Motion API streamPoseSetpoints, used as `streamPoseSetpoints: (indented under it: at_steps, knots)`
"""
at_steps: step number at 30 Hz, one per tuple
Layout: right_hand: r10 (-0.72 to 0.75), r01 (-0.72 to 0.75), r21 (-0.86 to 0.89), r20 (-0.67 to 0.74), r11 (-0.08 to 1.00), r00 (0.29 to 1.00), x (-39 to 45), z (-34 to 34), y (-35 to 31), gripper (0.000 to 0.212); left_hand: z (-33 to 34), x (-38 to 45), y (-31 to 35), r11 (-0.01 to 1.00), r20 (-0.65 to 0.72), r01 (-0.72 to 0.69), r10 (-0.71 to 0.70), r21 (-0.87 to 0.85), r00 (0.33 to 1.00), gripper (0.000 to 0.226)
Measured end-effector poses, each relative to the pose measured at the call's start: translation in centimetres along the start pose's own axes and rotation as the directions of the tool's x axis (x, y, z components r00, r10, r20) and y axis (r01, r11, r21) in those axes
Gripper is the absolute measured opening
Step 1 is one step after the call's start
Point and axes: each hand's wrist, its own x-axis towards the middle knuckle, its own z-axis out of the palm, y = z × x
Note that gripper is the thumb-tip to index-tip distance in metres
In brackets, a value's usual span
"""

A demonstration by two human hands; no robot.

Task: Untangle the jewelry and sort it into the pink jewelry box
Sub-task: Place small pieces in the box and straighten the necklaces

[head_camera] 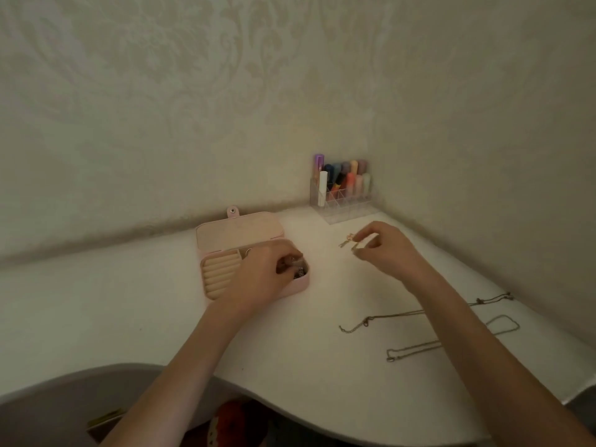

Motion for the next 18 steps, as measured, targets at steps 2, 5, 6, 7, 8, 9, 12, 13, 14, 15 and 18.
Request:
streamPoseSetpoints:
  at_steps: [2, 5, 6, 7, 8, 9, 12, 13, 14, 15, 18]
  knots:
    - [0.047, -0.048, -0.003, -0.100, 0.999, 0.994, -0.2, -2.5, 2.2, 0.010, 0.1, 0.1, 0.0, 0.999, 0.012, -0.003, 0.004, -0.052, 1.000, 0.018]
    - [0.085, -0.136, -0.159, -0.292, 0.978, 0.953, -0.8, -5.7, 5.7, 0.011, 0.0, 0.3, -0.1, 0.993, 0.056, 0.035, -0.029, -0.117, 0.998, 0.020]
    - [0.091, -0.176, -0.224, -0.345, 0.958, 0.934, -1.2, -6.4, 6.7, 0.014, -0.1, 0.3, -0.1, 0.990, 0.063, 0.062, -0.054, -0.130, 0.997, 0.020]
    - [0.096, -0.217, -0.281, -0.388, 0.935, 0.917, -1.7, -7.0, 7.6, 0.018, -0.1, 0.3, 0.0, 0.987, 0.067, 0.085, -0.077, -0.133, 0.995, 0.021]
    - [0.103, -0.258, -0.332, -0.420, 0.907, 0.902, -2.1, -7.4, 8.3, 0.023, 0.0, 0.3, -0.1, 0.987, 0.066, 0.095, -0.087, -0.129, 0.994, 0.021]
    - [0.116, -0.304, -0.384, -0.441, 0.872, 0.890, -2.5, -7.8, 8.7, 0.027, 0.1, 0.3, -0.2, 0.988, 0.063, 0.097, -0.090, -0.121, 0.994, 0.021]
    - [0.185, -0.418, -0.511, -0.444, 0.752, 0.877, -3.4, -8.5, 9.7, 0.031, 0.3, 0.3, -0.2, 0.993, 0.051, 0.075, -0.070, -0.095, 0.996, 0.020]
    - [0.206, -0.434, -0.529, -0.435, 0.729, 0.876, -3.6, -8.6, 10.0, 0.031, 0.4, 0.3, -0.3, 0.993, 0.051, 0.070, -0.065, -0.096, 0.997, 0.020]
    - [0.215, -0.439, -0.536, -0.430, 0.721, 0.877, -3.9, -8.6, 10.3, 0.030, 0.4, 0.2, -0.3, 0.992, 0.052, 0.074, -0.069, -0.103, 0.996, 0.020]
    - [0.214, -0.434, -0.529, -0.426, 0.729, 0.879, -4.0, -8.6, 10.6, 0.030, 0.5, 0.2, -0.3, 0.990, 0.053, 0.087, -0.081, -0.114, 0.995, 0.021]
    - [0.196, -0.411, -0.485, -0.433, 0.772, 0.880, -4.3, -8.5, 11.0, 0.027, 0.5, 0.2, -0.2, 0.984, 0.053, 0.115, -0.109, -0.138, 0.993, 0.023]
